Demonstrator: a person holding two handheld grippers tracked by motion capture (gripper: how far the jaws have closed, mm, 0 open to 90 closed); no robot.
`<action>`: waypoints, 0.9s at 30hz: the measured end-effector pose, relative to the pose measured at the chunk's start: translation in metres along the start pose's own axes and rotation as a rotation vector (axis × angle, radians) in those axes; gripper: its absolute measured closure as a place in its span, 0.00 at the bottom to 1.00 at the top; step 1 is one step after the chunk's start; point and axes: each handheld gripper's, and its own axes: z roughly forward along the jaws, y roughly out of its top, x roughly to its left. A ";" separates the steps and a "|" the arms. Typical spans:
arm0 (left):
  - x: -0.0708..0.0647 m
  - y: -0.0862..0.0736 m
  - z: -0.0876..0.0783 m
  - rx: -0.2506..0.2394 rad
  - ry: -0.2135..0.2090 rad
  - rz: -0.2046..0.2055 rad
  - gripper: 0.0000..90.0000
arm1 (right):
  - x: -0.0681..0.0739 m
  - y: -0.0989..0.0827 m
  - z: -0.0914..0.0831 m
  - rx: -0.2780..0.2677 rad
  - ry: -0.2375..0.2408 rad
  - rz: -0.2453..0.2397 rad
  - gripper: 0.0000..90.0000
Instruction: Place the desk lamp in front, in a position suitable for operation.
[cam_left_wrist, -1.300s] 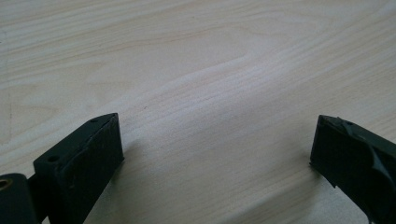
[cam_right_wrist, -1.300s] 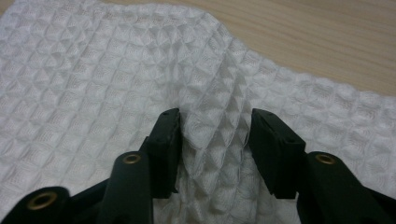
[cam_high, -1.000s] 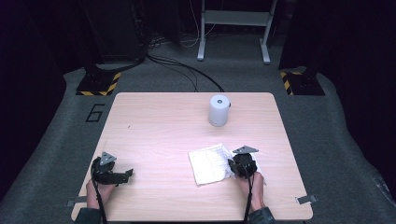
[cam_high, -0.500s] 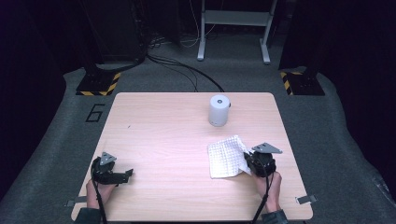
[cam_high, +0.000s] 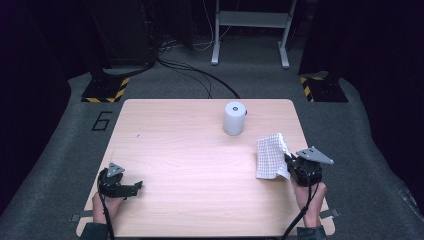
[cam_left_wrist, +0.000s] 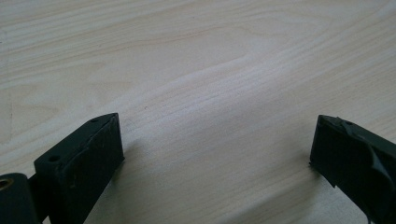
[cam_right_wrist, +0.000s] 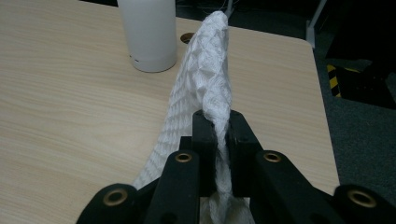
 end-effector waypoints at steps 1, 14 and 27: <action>0.000 0.000 0.000 0.001 0.000 0.000 0.03 | -0.001 0.000 0.000 -0.003 -0.001 0.003 0.93; 0.000 0.000 0.000 -0.001 0.001 0.000 0.03 | -0.014 -0.042 0.048 0.162 -0.095 0.129 0.93; 0.000 0.000 0.000 -0.001 -0.001 0.000 0.03 | -0.011 -0.070 0.076 0.263 -0.131 0.093 0.93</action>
